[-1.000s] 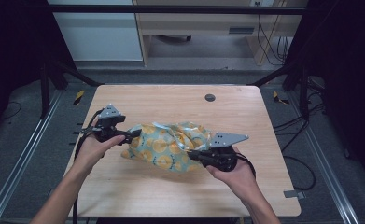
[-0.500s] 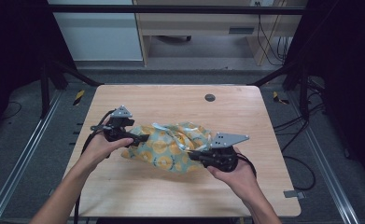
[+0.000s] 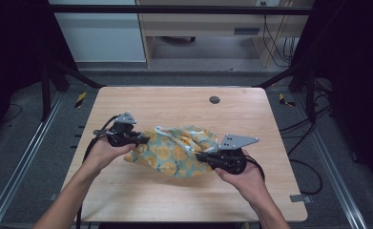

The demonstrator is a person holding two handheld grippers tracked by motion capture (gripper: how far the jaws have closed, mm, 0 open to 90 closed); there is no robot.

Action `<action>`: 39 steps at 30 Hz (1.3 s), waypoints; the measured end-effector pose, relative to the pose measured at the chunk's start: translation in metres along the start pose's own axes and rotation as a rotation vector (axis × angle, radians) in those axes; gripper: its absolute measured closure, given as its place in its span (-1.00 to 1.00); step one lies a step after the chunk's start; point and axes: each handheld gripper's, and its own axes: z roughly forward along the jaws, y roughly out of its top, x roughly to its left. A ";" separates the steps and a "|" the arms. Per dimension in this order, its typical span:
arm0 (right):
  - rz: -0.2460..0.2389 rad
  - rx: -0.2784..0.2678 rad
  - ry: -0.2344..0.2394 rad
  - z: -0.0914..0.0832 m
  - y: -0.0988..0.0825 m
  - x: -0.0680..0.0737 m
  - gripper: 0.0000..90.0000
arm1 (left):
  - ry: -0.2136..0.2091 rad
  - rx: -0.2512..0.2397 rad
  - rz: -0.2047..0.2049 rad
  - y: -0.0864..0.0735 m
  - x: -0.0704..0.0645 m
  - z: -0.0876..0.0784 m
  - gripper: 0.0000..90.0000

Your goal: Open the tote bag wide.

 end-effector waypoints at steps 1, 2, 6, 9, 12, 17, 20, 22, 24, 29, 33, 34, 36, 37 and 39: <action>0.002 -0.002 -0.002 0.000 0.000 -0.001 0.98 | -0.007 0.004 0.002 0.000 0.000 -0.001 0.89; 0.004 -0.004 -0.005 -0.001 0.001 -0.003 0.98 | -0.009 0.005 0.005 0.001 0.000 -0.002 0.95; 0.006 -0.009 -0.023 -0.003 0.003 -0.006 0.98 | -0.022 -0.008 0.009 0.003 -0.004 -0.011 1.00; 0.003 -0.016 -0.031 -0.007 0.006 -0.007 0.98 | -0.029 -0.012 0.025 0.006 -0.008 -0.019 1.00; -0.005 -0.023 -0.041 -0.011 0.009 -0.007 0.98 | -0.038 -0.028 0.032 0.007 -0.012 -0.029 1.00; -0.007 -0.030 -0.053 -0.017 0.010 -0.008 0.98 | -0.064 -0.045 0.050 0.006 -0.018 -0.041 1.00; -0.008 -0.029 -0.056 -0.019 0.008 -0.008 0.98 | -0.078 -0.069 0.056 0.003 -0.024 -0.047 1.00; -0.010 -0.027 -0.060 -0.021 0.006 -0.007 0.98 | -0.095 -0.094 0.064 0.002 -0.029 -0.052 1.00; -0.012 -0.028 -0.062 -0.022 0.004 -0.007 0.98 | -0.092 -0.096 0.076 0.002 -0.032 -0.054 1.00; -0.016 -0.045 -0.078 -0.033 0.003 -0.006 0.98 | -0.126 -0.147 0.092 0.004 -0.045 -0.067 1.00; -0.021 -0.057 -0.075 -0.040 0.004 -0.003 0.98 | -0.156 -0.139 0.120 0.001 -0.055 -0.070 1.00; -0.021 -0.052 -0.076 -0.040 0.002 -0.002 0.98 | -0.166 -0.134 0.123 -0.003 -0.058 -0.069 1.00; -0.022 -0.037 -0.073 -0.040 -0.003 0.000 0.98 | -0.183 -0.121 0.129 -0.008 -0.060 -0.067 1.00; -0.021 -0.031 -0.072 -0.039 -0.005 0.000 0.98 | -0.195 -0.114 0.135 -0.012 -0.062 -0.065 1.00; -0.018 -0.014 -0.070 -0.038 -0.012 0.000 0.98 | -0.207 -0.095 0.146 -0.018 -0.064 -0.061 1.00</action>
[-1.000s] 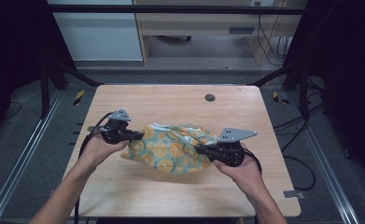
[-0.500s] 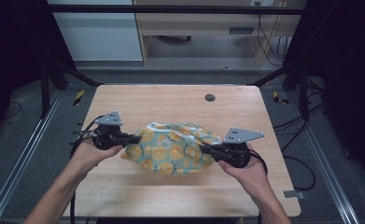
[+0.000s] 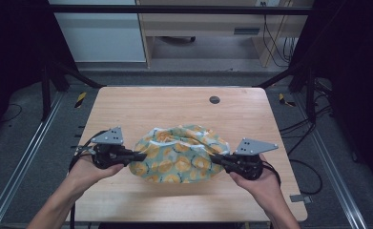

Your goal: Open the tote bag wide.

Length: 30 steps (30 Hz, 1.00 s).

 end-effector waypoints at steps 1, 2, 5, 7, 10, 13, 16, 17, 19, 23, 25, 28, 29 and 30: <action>0.004 0.008 0.001 0.001 -0.004 0.000 0.98 | -0.001 0.010 0.002 -0.002 -0.001 0.002 1.00; 0.007 0.012 0.005 0.002 -0.007 0.000 0.98 | -0.004 0.022 0.004 -0.006 -0.001 0.005 1.00; 0.022 0.031 0.014 0.005 -0.015 -0.001 0.98 | -0.018 0.040 -0.008 -0.015 0.000 0.013 1.00; 0.027 0.047 0.015 0.008 -0.021 -0.002 0.98 | -0.021 0.044 -0.020 -0.020 0.002 0.018 1.00; 0.034 0.076 0.011 0.013 -0.027 -0.005 0.97 | -0.027 0.054 -0.026 -0.025 0.003 0.025 1.00; 0.041 0.088 0.021 0.017 -0.033 -0.006 0.97 | -0.040 0.075 -0.024 -0.030 0.001 0.032 1.00; 0.053 0.101 0.024 0.020 -0.039 -0.007 0.97 | -0.031 0.114 -0.024 -0.036 0.002 0.038 1.00; 0.057 0.111 0.022 0.020 -0.041 -0.007 0.97 | -0.027 0.121 -0.027 -0.038 0.003 0.039 1.00; 0.067 0.129 0.019 0.023 -0.046 -0.009 0.97 | -0.025 0.131 -0.038 -0.042 0.005 0.042 1.00; 0.079 0.159 0.013 0.026 -0.054 -0.012 0.97 | -0.009 0.157 -0.043 -0.046 0.008 0.048 1.00; 0.078 0.184 0.005 0.028 -0.057 -0.013 0.97 | -0.005 0.169 -0.048 -0.048 0.010 0.051 1.00; 0.089 0.210 0.000 0.031 -0.061 -0.015 0.97 | -0.018 0.183 -0.051 -0.053 0.009 0.056 1.00; 0.084 0.219 0.001 0.032 -0.063 -0.015 0.97 | -0.018 0.183 -0.051 -0.053 0.009 0.056 1.00; 0.086 0.230 0.001 0.032 -0.064 -0.015 0.97 | -0.019 0.188 -0.050 -0.056 0.008 0.058 1.00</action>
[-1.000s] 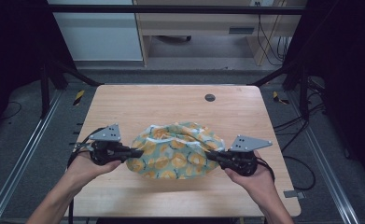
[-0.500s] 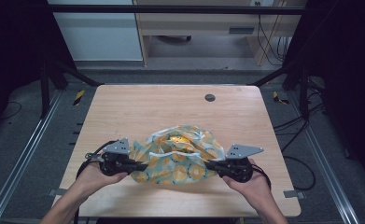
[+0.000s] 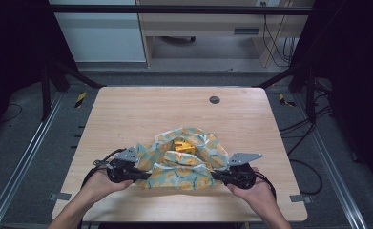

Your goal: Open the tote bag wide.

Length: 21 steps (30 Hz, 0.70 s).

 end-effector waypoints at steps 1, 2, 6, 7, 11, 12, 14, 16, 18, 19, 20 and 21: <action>-0.001 0.003 0.001 0.000 -0.001 0.000 0.97 | 0.005 0.003 0.001 -0.001 0.000 0.001 1.00; -0.002 0.008 0.002 0.001 -0.002 0.000 0.97 | 0.010 0.004 -0.001 -0.002 0.000 0.001 1.00; -0.005 0.009 -0.006 0.002 -0.003 0.000 0.91 | 0.035 0.001 0.000 -0.002 0.001 0.001 1.00; -0.005 0.004 -0.008 0.002 -0.003 0.000 0.84 | 0.038 -0.002 0.000 -0.001 0.001 0.001 1.00; -0.007 -0.025 -0.038 -0.002 0.005 0.000 0.34 | 0.047 -0.015 0.009 0.000 0.000 -0.001 1.00; -0.013 -0.027 -0.042 -0.004 0.007 0.001 0.27 | 0.049 -0.021 0.008 0.000 -0.001 -0.002 1.00; -0.040 -0.041 -0.057 -0.008 0.015 0.004 0.11 | 0.049 -0.030 0.010 0.000 -0.002 -0.002 1.00; -0.055 -0.064 -0.069 -0.012 0.023 0.005 -0.03 | 0.048 -0.042 0.009 0.001 -0.003 -0.001 1.00; -0.070 -0.084 -0.093 -0.014 0.033 0.004 -0.12 | 0.054 -0.048 0.012 0.001 -0.003 0.000 1.00; -0.073 -0.083 -0.113 -0.014 0.037 0.003 -0.21 | 0.057 -0.049 0.016 0.002 -0.004 0.000 1.00; -0.078 -0.082 -0.138 -0.012 0.041 0.002 -0.28 | 0.055 -0.056 0.017 0.002 -0.004 0.000 1.00; -0.088 -0.074 -0.161 -0.010 0.045 0.000 -0.34 | 0.052 -0.063 0.015 0.003 -0.005 0.000 1.00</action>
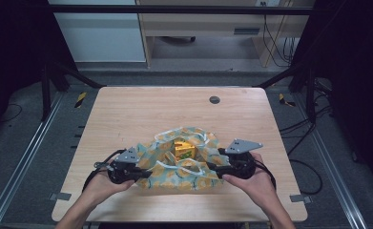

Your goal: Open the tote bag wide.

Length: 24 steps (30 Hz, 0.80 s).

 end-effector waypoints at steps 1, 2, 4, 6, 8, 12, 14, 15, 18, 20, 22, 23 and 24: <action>-0.009 0.010 -0.020 0.004 0.003 -0.001 -0.39 | 0.000 -0.003 0.002 0.000 0.000 0.000 1.00; -0.013 0.020 -0.038 0.008 0.005 -0.003 -0.45 | 0.000 -0.008 0.001 0.000 -0.001 0.000 1.00; -0.009 0.035 -0.055 0.017 0.008 -0.005 -0.54 | 0.003 -0.001 0.008 0.000 -0.002 0.000 1.00; -0.015 0.041 -0.060 0.024 0.010 -0.007 -0.60 | 0.001 0.000 0.013 0.000 -0.003 0.000 1.00; -0.011 0.045 -0.068 0.029 0.011 -0.009 -0.60 | 0.003 0.002 0.015 0.001 -0.003 0.001 1.00; -0.005 0.094 -0.081 0.037 0.009 -0.013 -0.47 | 0.002 0.000 0.011 0.000 -0.002 0.002 1.00; -0.007 0.098 -0.086 0.038 0.006 -0.015 -0.22 | 0.003 0.000 0.012 0.001 -0.002 0.002 1.00; -0.007 0.098 -0.086 0.038 0.006 -0.015 -0.22 | 0.003 0.000 0.012 0.001 -0.002 0.002 1.00; -0.009 0.119 -0.079 0.039 0.005 -0.019 0.32 | 0.005 -0.005 0.008 0.001 -0.002 0.003 1.00; -0.004 0.117 -0.076 0.040 0.006 -0.023 0.54 | 0.010 -0.004 0.010 0.002 -0.001 0.004 1.00; 0.011 0.102 -0.083 0.040 0.010 -0.028 0.71 | 0.019 0.001 0.017 0.004 0.000 0.005 1.00; 0.017 0.099 -0.086 0.040 0.011 -0.031 0.78 | 0.029 0.000 0.016 0.006 0.000 0.005 1.00; 0.028 0.088 -0.081 0.041 0.015 -0.036 0.84 | 0.030 0.000 0.018 0.007 0.001 0.006 1.00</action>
